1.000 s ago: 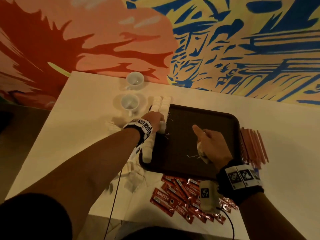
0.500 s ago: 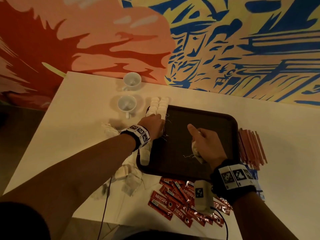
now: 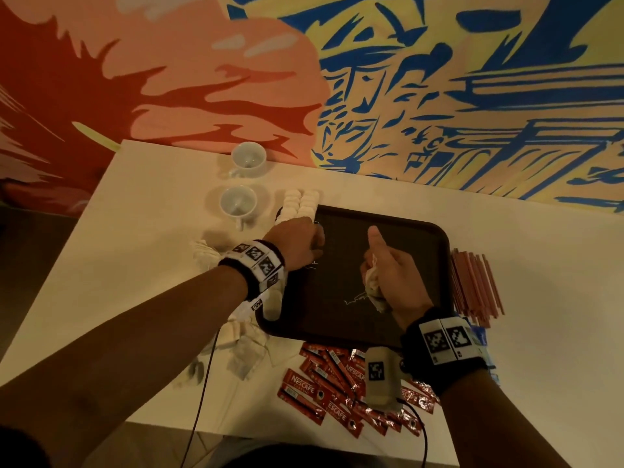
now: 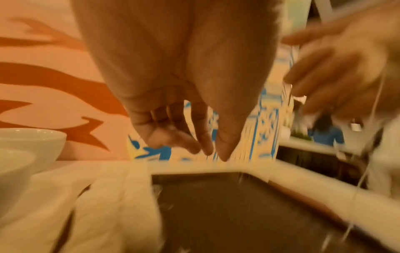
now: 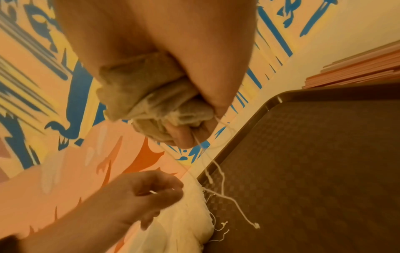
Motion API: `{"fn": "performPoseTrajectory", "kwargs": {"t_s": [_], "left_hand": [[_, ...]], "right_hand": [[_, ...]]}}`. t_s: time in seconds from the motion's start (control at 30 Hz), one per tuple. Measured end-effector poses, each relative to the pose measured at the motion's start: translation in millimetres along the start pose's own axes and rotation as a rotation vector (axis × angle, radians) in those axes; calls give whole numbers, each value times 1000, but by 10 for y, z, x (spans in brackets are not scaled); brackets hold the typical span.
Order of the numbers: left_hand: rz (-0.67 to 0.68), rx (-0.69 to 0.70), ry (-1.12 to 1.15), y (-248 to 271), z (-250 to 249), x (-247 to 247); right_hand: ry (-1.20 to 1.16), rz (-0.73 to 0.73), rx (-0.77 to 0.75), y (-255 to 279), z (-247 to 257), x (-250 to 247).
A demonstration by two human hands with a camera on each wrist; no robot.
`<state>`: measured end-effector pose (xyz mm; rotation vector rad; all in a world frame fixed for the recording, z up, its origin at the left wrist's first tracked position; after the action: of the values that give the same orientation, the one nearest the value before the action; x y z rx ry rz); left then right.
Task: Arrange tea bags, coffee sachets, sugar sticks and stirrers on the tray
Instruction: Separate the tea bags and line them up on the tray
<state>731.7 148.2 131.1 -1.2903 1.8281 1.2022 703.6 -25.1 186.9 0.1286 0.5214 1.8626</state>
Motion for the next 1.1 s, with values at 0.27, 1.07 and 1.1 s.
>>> {"fn": "performPoseTrajectory", "kwargs": {"t_s": [0.27,1.07,1.1], "left_hand": [[171,126,824,969,-1026,-366],[-128,-99,900,1294,-1676,-324],[-147,-103,905,1312,-1684,-335]], "right_hand": [[-160,-26,30,136,121,-197],[-246,587,247,844,176,-413],[-242,622,234,890,194,-424]]}}
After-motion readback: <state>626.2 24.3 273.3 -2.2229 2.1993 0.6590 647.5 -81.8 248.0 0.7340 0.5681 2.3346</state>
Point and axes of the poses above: each hand's wrist, its own y-axis away from the middle knuckle, its own x-axis out of the palm, z = x × y, the point moved 10 cm from there along -y, towards the middle knuckle, and after that the axes turned 1 degree about -y, right-handed, at the moved point
